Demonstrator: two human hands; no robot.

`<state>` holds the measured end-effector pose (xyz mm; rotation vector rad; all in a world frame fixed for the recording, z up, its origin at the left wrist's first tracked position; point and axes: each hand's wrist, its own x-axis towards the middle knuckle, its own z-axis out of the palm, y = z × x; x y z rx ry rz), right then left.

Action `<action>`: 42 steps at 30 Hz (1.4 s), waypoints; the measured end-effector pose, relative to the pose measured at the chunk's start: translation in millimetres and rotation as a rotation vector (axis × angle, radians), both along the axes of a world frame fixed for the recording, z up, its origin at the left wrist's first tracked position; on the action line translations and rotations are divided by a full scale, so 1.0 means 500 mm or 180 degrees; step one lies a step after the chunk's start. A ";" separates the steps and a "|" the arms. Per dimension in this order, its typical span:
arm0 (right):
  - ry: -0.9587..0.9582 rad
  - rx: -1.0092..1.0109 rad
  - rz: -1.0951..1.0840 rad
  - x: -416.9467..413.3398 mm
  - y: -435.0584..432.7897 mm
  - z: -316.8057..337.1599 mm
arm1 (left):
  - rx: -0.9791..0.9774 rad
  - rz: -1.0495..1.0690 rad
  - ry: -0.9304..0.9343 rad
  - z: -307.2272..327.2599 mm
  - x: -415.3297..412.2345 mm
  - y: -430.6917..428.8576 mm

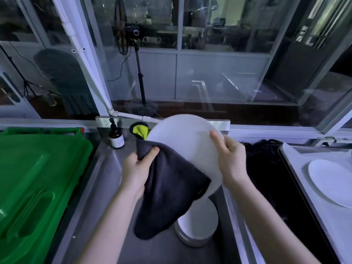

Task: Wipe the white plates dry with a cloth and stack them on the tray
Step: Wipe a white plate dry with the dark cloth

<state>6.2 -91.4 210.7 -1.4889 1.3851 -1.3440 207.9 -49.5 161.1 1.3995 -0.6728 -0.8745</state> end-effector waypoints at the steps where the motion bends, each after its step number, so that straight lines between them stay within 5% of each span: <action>1: -0.0411 0.0152 -0.0204 0.012 0.010 -0.016 | 0.0118 0.0147 0.0304 -0.010 -0.005 0.002; 4: -0.0773 0.0613 -0.0155 0.022 0.029 -0.063 | 0.0283 0.0206 0.0442 -0.027 -0.001 0.002; 9: -0.0147 0.0728 0.1012 -0.033 -0.001 0.000 | -0.0137 -0.0095 -0.0651 0.017 0.046 -0.014; 13: 0.1517 0.0120 0.1652 -0.011 -0.030 0.067 | -0.0204 -0.1133 -0.1773 0.096 0.031 -0.041; 15: 0.1842 -0.0108 0.1577 -0.001 -0.036 0.078 | -0.0025 -0.1352 -0.1916 0.117 0.020 -0.047; 18: 0.1395 -0.0151 0.1299 -0.017 -0.041 0.077 | 0.0018 -0.1018 -0.1492 0.108 0.018 -0.041; 22: -0.0580 0.0425 0.0313 -0.008 -0.024 0.027 | 0.0001 0.0274 0.0110 0.036 -0.024 -0.012; 25: -0.0313 0.0396 0.0243 -0.004 -0.005 -0.004 | 0.0235 0.0300 0.0641 0.002 -0.029 0.000; 32: 0.1823 -0.0006 0.1469 -0.015 -0.021 0.053 | 0.0122 -0.1308 -0.1577 0.051 0.013 -0.026; 34: 0.1966 -0.0159 0.1566 -0.007 -0.019 0.054 | 0.0207 -0.1549 -0.1845 0.059 0.011 -0.036; 38: 0.0556 0.0287 0.0772 -0.020 -0.017 0.025 | -0.0140 -0.0500 -0.0737 0.040 0.000 -0.019; 42: -0.1290 0.0609 -0.0525 0.039 0.031 -0.044 | 0.0349 0.0470 0.0640 -0.009 -0.036 -0.004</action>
